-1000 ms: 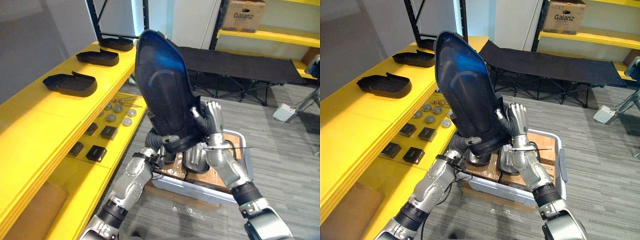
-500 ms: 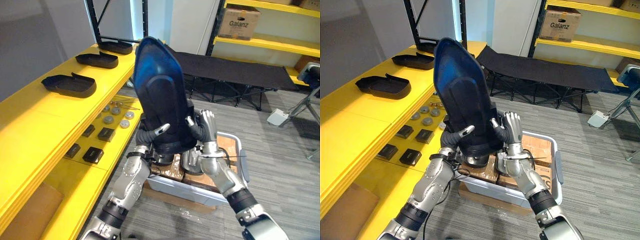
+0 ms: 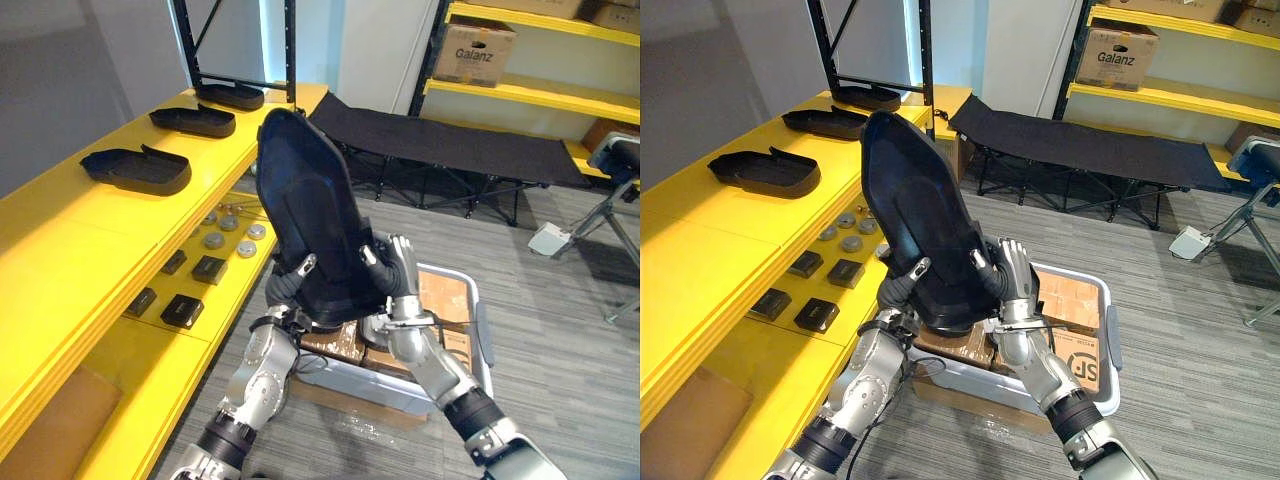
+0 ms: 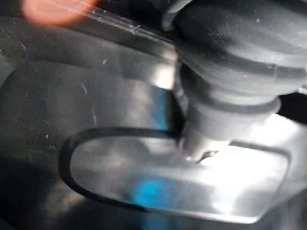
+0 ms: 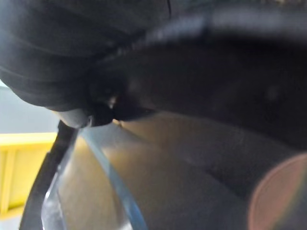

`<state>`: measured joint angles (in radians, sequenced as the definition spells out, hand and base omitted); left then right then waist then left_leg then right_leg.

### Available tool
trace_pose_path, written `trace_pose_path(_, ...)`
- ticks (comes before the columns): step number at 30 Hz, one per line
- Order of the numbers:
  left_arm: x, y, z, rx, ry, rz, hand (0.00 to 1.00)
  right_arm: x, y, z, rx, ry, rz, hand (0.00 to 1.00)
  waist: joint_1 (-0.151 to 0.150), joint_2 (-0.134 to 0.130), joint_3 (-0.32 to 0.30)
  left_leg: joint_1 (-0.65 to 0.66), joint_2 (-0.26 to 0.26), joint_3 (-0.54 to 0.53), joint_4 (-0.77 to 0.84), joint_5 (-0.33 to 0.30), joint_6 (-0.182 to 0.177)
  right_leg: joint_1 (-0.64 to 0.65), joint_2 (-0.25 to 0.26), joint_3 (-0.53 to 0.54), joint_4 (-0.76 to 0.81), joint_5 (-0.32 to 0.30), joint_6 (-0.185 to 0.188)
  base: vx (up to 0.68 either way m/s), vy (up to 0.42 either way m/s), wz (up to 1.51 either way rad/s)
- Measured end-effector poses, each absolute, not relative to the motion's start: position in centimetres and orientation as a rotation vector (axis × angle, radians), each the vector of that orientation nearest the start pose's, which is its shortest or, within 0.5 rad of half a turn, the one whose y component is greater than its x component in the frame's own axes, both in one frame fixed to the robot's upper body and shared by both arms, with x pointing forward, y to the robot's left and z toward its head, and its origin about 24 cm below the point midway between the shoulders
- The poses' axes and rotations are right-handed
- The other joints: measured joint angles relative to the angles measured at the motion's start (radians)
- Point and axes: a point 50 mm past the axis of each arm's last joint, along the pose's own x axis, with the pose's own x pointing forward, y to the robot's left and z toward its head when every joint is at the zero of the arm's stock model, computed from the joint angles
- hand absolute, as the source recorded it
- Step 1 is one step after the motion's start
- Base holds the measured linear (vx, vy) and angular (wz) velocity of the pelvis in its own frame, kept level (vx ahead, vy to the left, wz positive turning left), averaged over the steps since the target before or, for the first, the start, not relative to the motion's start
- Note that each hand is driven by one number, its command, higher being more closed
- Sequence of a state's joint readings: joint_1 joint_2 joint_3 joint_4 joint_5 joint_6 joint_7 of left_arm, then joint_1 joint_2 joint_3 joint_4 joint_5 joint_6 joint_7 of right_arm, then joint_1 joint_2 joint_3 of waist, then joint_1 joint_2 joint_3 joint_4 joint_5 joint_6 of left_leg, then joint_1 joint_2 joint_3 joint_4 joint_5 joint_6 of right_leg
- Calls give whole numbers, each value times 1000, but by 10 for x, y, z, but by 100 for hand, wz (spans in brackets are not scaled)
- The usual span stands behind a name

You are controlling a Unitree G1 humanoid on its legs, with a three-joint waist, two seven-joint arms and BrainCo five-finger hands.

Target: Walk over and take plastic housings, then place them on the shelf

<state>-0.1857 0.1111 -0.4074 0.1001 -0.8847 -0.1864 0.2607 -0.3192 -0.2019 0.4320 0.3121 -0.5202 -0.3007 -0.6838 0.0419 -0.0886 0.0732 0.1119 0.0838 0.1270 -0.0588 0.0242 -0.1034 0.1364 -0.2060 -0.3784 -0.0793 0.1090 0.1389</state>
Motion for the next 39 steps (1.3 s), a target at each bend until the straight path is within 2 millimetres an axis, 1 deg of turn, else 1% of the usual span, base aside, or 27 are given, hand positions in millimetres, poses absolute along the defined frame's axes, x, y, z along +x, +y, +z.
trace_pose_path(4, 273, 83, 59, -743, 46, -98, 100, 283, -86, 80, -579, -599, -76, 0, 0, 0, 0, 10, 7, 22, 1, -7, -8, -4, 9, 22, 0, -1, -2, 2, 14, -15)
trace_pose_path(10, 273, 84, 59, -744, 52, -69, 100, 282, -85, 79, -551, -584, -80, 0, -4, 0, 0, 7, 11, 27, 1, -8, -10, -11, 15, 25, 0, 0, -4, 0, 5, -3)
trace_pose_path(13, 275, 88, 61, -704, 27, -41, 100, 280, -82, 78, -490, -560, -96, 0, -5, 0, 0, 7, 11, 27, 1, -8, -11, -11, 15, 25, 0, 0, -4, 0, 0, 0)
trace_pose_path(15, 276, 90, 64, -625, -16, 7, 100, 276, -80, 75, -424, -524, -111, 0, -5, -1, 1, 8, 11, 28, 1, -9, -11, -11, 14, 27, 0, -1, -4, 0, 0, 0)
trace_pose_path(17, 279, 94, 69, -587, -50, 69, 100, 271, -84, 69, -382, -483, -135, 0, -5, -2, 2, 9, 11, 30, 1, -9, -11, -11, 15, 29, 0, -1, -5, -6, 8, -2)
trace_pose_path(18, 281, 99, 73, -554, -84, 131, 100, 264, -83, 65, -350, -460, -130, 0, -5, -2, 2, 11, 11, 33, 0, -9, -11, -12, 15, 30, 0, -1, -5, -9, 11, -7)
trace_pose_path(19, 282, 103, 75, -532, -102, 168, 100, 262, -83, 63, -337, -452, -132, 0, -5, -1, 3, 13, 11, 37, 0, -10, -11, -12, 15, 31, 0, -1, -6, -8, 20, -17)
trace_pose_path(20, 283, 115, 77, -447, -144, 257, 100, 257, -85, 62, -307, -440, -144, 0, -6, 4, 6, 21, 11, 48, -1, -13, -11, -13, 15, 42, 2, -2, -6, -7, 28, -24)
trace_pose_path(21, 281, 127, 79, -362, -181, 349, 100, 253, -92, 66, -236, -430, -171, 0, -7, 8, 9, 28, 10, 55, -1, -17, -10, -13, 15, 50, 5, -3, -7, -9, 33, -21)
trace_pose_path(22, 280, 133, 80, -307, -206, 396, 100, 251, -98, 69, -186, -424, -191, 0, -11, 9, 9, 28, 10, 56, -1, -18, -10, -14, 15, 51, 6, -4, -8, -5, 28, -14)
trace_pose_path(24, 264, 156, 87, -157, -305, 536, 100, 246, -128, 78, -44, -420, -310, 0, -22, 10, 10, 28, 11, 77, -3, -22, -10, -33, 15, 70, 12, -6, -10, 1, 28, -21)
trace_pose_path(26, 252, 164, 88, -93, -351, 598, 100, 239, -149, 76, -5, -410, -382, 0, -24, 11, 11, 28, 9, 87, -2, -27, -9, -41, 14, 81, 14, -6, -9, 32, 32, -22)
trace_pose_path(27, 243, 168, 89, -45, -372, 630, 100, 230, -165, 70, 28, -375, -423, 0, -25, 11, 11, 29, 9, 100, -2, -30, -10, -48, 14, 89, 16, -6, -9, 36, 32, -19)
trace_pose_path(29, 237, 172, 87, -11, -376, 653, 100, 223, -177, 63, 55, -341, -440, 0, -34, 12, 12, 33, 9, 106, -2, -34, -10, -50, 15, 101, 16, -5, -8, 29, 24, -18)
trace_pose_path(31, 233, 174, 84, 2, -375, 663, 100, 212, -189, 52, 52, -289, -436, 0, -41, 21, 18, 46, 10, 130, -2, -42, -11, -50, 17, 116, 16, -5, -8, 12, 25, -25)
trace_pose_path(33, 224, 178, 82, 3, -392, 660, 100, 201, -200, 42, 67, -238, -440, 0, -56, 32, 25, 51, 9, 147, -2, -49, -10, -58, 17, 138, 16, -5, -8, -4, 21, -31)
trace_pose_path(36, 213, 181, 84, -12, -427, 635, 100, 182, -222, 27, 76, -155, -512, 0, -65, 39, 29, 49, 10, 162, -2, -54, -12, -69, 19, 154, 16, -4, -6, 6, 10, -16)
trace_pose_path(39, 204, 185, 84, -71, -436, 612, 100, 176, -229, 17, 90, -108, -500, 0, -71, 46, 34, 60, 11, 179, -3, -61, -14, -69, 21, 164, 16, -4, -6, 8, 9, -13)
